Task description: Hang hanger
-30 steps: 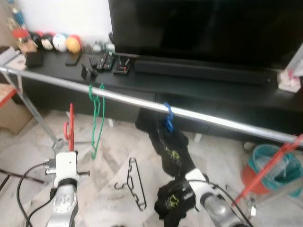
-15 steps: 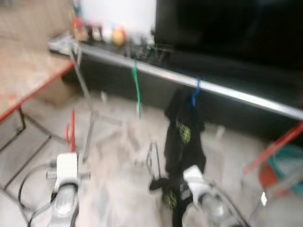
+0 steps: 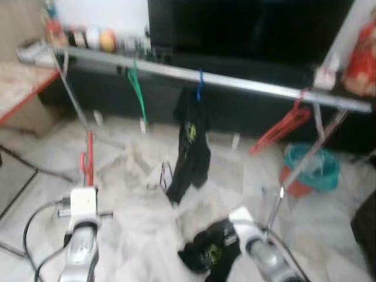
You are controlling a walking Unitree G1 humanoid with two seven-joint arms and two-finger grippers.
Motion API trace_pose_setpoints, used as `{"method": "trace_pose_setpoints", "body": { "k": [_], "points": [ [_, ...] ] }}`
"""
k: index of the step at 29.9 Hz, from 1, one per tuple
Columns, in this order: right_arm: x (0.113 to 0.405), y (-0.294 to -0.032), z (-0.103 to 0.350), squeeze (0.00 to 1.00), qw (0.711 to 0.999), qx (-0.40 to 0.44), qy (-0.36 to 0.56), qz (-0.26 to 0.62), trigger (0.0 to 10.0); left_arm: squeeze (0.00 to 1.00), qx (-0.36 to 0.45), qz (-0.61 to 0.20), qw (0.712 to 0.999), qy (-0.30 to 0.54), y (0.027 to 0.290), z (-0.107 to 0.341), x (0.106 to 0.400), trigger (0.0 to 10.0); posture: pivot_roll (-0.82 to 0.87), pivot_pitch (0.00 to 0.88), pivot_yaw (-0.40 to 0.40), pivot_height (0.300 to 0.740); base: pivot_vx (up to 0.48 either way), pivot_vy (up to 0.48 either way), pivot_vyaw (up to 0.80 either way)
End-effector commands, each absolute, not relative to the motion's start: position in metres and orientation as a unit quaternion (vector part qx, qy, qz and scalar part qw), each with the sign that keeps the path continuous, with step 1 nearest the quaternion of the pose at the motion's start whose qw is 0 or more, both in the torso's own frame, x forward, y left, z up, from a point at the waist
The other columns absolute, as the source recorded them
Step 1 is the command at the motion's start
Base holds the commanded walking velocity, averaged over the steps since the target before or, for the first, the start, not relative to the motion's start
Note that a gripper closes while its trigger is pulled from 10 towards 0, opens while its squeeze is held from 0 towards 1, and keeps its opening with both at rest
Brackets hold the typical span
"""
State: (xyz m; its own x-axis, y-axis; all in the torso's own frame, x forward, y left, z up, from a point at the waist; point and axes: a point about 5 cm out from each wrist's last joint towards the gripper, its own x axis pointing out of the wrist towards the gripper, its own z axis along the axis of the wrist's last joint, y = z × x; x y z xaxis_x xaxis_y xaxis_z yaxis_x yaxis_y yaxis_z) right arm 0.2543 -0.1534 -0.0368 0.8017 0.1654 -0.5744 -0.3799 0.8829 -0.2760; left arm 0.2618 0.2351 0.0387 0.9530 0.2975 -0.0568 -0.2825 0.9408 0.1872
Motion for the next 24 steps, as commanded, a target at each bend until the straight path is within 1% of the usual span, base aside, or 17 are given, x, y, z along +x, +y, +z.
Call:
{"method": "trace_pose_setpoints", "body": {
  "k": [1, 7, 21, 24],
  "points": [
    [0.2552, -0.1588, -0.0357, 0.0, 0.93, -0.194, 0.278, 0.138, 10.0, 0.0, 0.087, 0.147, 0.984, 0.044, 0.2339, 0.0395, 0.2625, 10.0, -0.09, 0.0, 0.007, 0.736, 0.0, 0.0, -0.79],
    [0.2567, -0.1574, -0.0345, 0.0, 0.932, -0.193, 0.275, 0.138, 10.0, 0.0, 0.086, 0.147, 0.984, 0.044, 0.2345, 0.0406, 0.2642, 10.0, -0.09, 0.0, 0.01, 0.736, 0.0, 0.0, -0.77],
    [0.2566, -0.1569, -0.0337, 0.0, 0.937, -0.186, 0.266, 0.13, 10.0, 0.0, 0.071, 0.145, 0.985, 0.05, 0.2323, 0.0393, 0.2654, 10.0, -0.08, 0.0, 0.011, 0.736, 0.0, 0.0, 0.0],
    [0.257, -0.158, -0.0333, 0.0, 0.938, -0.185, 0.265, 0.128, 10.0, 0.0, 0.071, 0.145, 0.986, 0.052, 0.2319, 0.0389, 0.2652, 10.0, -0.08, 0.0, 0.012, 0.736, 0.0, 0.305, 0.0]
  ]
}}
